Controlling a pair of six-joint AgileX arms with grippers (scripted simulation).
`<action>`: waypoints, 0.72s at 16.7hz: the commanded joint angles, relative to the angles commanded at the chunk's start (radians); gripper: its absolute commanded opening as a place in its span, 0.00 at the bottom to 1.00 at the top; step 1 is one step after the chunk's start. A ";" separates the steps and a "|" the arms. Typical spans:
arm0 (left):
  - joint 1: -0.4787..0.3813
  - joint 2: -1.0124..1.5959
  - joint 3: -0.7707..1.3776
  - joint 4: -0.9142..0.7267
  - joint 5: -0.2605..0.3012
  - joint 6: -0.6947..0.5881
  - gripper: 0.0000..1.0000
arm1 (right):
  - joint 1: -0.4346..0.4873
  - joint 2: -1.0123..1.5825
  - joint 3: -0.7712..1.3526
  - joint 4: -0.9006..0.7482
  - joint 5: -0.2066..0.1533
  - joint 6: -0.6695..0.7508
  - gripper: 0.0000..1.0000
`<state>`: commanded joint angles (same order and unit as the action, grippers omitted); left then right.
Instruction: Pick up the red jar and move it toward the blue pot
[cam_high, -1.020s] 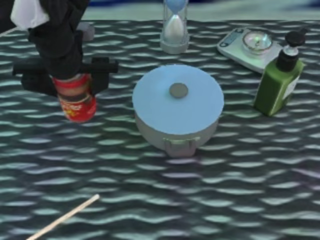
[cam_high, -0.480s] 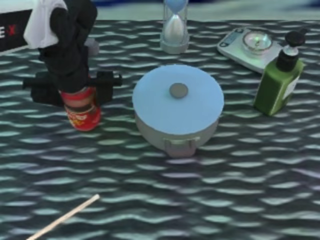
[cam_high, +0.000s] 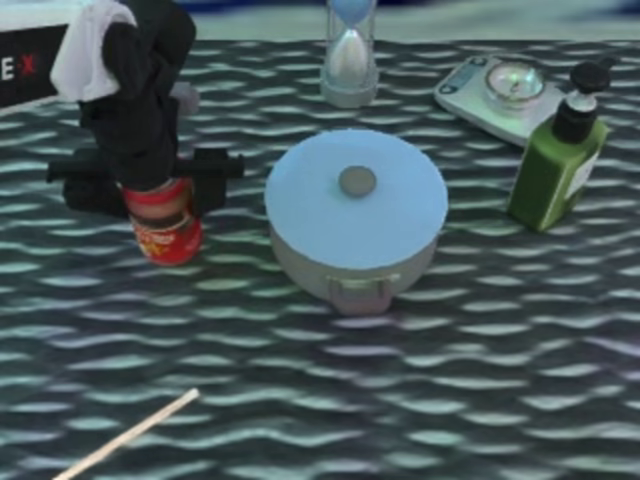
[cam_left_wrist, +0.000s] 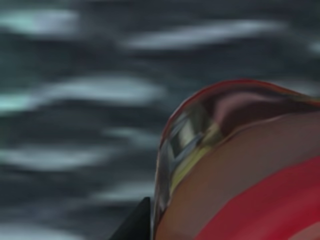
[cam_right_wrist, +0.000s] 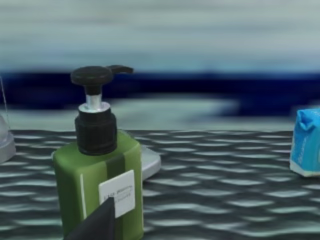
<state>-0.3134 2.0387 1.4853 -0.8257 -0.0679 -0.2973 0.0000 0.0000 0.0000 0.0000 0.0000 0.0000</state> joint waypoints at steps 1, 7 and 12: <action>0.000 0.000 0.000 0.000 0.000 0.000 0.30 | 0.000 0.000 0.000 0.000 0.000 0.000 1.00; 0.000 0.000 0.000 0.000 0.000 0.000 0.75 | 0.000 0.000 0.000 0.000 0.000 0.000 1.00; 0.000 0.000 0.000 0.000 0.000 0.000 1.00 | 0.000 0.000 0.000 0.000 0.000 0.000 1.00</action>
<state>-0.3134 2.0387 1.4853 -0.8257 -0.0679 -0.2973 0.0000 0.0000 0.0000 0.0000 0.0000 0.0000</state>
